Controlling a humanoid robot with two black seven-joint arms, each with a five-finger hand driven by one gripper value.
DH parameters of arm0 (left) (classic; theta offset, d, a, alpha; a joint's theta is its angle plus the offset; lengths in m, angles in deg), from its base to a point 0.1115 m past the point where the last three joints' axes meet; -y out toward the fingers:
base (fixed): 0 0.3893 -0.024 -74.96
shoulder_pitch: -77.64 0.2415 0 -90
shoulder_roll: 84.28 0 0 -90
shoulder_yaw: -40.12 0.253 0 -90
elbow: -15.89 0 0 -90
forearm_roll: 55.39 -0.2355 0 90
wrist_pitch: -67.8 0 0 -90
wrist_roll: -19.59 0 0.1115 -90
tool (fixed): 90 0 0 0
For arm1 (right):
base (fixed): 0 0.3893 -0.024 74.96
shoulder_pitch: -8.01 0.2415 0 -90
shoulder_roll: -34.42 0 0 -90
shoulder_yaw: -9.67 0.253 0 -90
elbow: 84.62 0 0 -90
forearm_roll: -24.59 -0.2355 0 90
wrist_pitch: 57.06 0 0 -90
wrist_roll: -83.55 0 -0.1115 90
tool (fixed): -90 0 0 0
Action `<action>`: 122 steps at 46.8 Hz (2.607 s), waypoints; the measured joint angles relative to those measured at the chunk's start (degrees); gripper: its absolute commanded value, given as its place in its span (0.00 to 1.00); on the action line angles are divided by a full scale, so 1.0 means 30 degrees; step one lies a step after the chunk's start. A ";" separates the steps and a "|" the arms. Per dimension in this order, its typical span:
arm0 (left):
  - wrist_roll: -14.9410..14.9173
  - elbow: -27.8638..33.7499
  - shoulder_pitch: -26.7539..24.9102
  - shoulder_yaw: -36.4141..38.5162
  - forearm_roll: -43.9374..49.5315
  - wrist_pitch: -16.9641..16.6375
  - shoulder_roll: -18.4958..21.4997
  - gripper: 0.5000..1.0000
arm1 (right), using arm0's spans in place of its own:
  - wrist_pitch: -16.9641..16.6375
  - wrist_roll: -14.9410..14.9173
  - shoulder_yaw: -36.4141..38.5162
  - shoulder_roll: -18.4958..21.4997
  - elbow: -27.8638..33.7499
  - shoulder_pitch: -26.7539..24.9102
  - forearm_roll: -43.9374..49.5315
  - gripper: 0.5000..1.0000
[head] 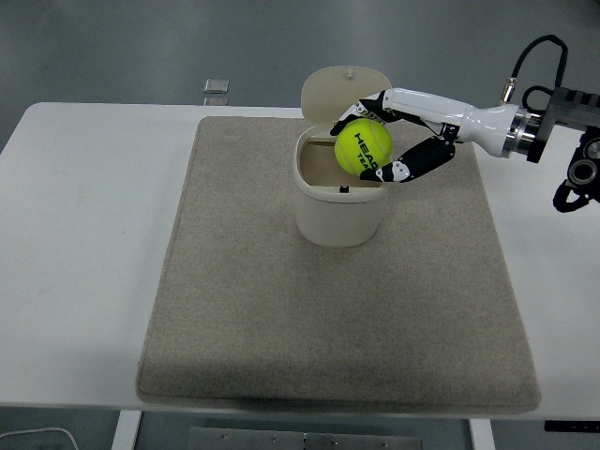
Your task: Pick up the tennis ball and place it in the box.
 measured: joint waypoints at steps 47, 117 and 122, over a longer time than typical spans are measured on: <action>0.0000 0.0000 0.0001 -0.0004 -0.0001 0.0000 0.0000 0.98 | 0.0765 0.0453 -0.0083 0.0411 -0.0268 -0.0450 -0.0469 0.72; 0.0000 0.0000 -0.0005 -0.0005 0.0001 -0.0001 0.0000 0.98 | -0.1627 0.2753 -0.0024 -0.1705 0.4239 -0.2283 -1.5970 0.82; 0.0000 0.0000 -0.0001 -0.0005 -0.0001 0.0000 0.0000 0.98 | -0.0908 0.3370 -0.0015 -0.0996 0.4811 -0.2381 -1.7153 0.82</action>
